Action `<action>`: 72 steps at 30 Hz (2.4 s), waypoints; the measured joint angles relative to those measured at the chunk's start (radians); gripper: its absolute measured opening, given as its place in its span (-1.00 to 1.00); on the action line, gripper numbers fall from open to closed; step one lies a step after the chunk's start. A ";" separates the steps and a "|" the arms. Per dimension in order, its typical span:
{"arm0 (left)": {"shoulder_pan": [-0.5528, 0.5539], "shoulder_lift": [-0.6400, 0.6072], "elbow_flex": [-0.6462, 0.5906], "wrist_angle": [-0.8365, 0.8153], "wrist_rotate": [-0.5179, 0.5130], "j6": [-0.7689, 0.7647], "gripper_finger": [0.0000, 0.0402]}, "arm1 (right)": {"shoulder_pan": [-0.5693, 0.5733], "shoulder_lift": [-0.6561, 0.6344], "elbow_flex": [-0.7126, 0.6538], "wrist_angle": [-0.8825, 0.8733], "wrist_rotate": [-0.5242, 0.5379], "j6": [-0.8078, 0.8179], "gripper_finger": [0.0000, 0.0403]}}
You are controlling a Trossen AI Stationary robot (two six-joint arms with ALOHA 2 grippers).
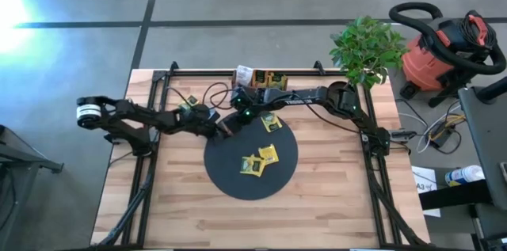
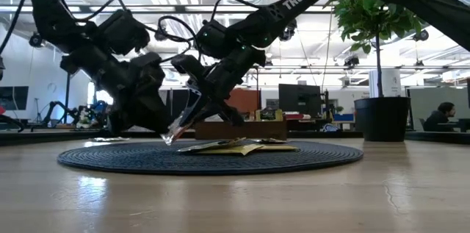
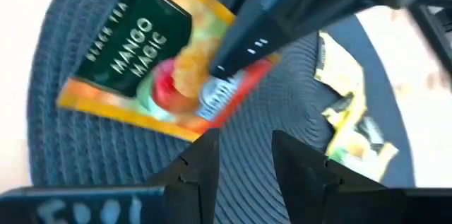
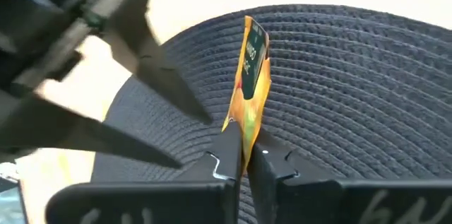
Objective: Pick & Place Tea
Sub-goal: Put the yellow tea bag into the middle section of the wooden organizer
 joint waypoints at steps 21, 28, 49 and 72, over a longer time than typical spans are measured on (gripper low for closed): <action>0.235 -0.518 -0.010 -0.110 -0.139 -0.232 -0.39 | 0.006 -0.293 0.000 0.053 0.316 -0.178 -0.95; 0.311 -0.510 -0.008 0.140 0.127 -0.160 -0.43 | 0.011 -0.364 0.000 0.070 0.297 -0.152 -0.95; 0.314 -0.458 -0.008 0.340 0.198 -0.157 -0.43 | 0.024 -0.395 0.001 0.105 0.269 -0.153 -0.95; 0.315 -0.312 0.052 0.400 0.286 -0.113 -0.94 | 0.017 -0.379 0.001 -0.027 0.273 -0.175 -0.61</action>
